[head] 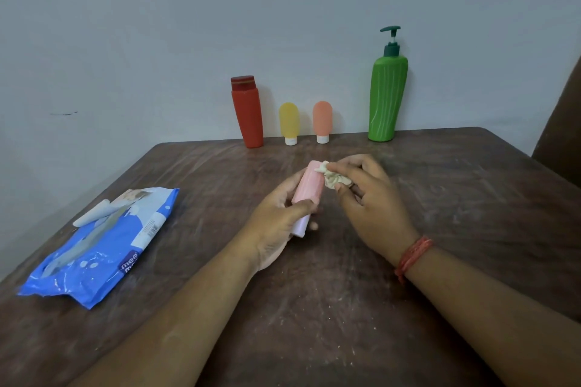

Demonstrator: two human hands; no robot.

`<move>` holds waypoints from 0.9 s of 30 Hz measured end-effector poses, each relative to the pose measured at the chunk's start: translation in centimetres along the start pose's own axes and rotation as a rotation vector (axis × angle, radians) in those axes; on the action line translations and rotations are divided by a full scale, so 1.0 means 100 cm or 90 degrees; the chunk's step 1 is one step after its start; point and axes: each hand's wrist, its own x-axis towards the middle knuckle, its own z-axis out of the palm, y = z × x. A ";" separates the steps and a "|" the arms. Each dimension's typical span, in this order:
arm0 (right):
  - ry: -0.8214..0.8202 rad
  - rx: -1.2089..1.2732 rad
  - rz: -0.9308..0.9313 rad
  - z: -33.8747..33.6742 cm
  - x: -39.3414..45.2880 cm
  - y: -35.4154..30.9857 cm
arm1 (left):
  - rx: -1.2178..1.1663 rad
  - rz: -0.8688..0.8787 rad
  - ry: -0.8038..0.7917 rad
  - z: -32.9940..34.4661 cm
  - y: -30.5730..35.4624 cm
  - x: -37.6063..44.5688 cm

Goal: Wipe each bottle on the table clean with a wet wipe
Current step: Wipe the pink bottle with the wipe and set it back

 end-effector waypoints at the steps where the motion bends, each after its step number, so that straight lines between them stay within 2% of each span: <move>1: 0.006 -0.018 -0.007 0.000 0.001 0.000 | 0.005 -0.006 -0.019 0.000 0.000 0.000; 9: 0.016 -0.052 -0.012 0.001 0.004 0.003 | 0.060 -0.038 -0.034 0.002 -0.004 0.001; 15: -0.065 -0.089 -0.079 0.001 -0.002 -0.004 | 0.042 -0.023 -0.034 0.002 -0.002 0.001; 19: 0.039 -0.116 -0.029 -0.006 0.010 -0.004 | 0.072 -0.032 -0.079 0.003 -0.001 0.000; 21: -0.006 -0.120 -0.033 -0.008 0.008 -0.005 | 0.072 -0.035 -0.080 0.004 -0.001 0.000; 24: -0.149 -0.174 -0.115 -0.002 -0.002 -0.011 | 0.035 -0.039 -0.063 0.003 0.000 0.000; 25: -0.145 -0.180 -0.124 -0.002 -0.001 -0.011 | 0.034 -0.044 -0.063 0.004 0.000 -0.001; 27: -0.064 -0.169 -0.089 -0.006 0.008 -0.009 | 0.066 -0.053 -0.067 0.006 -0.001 -0.001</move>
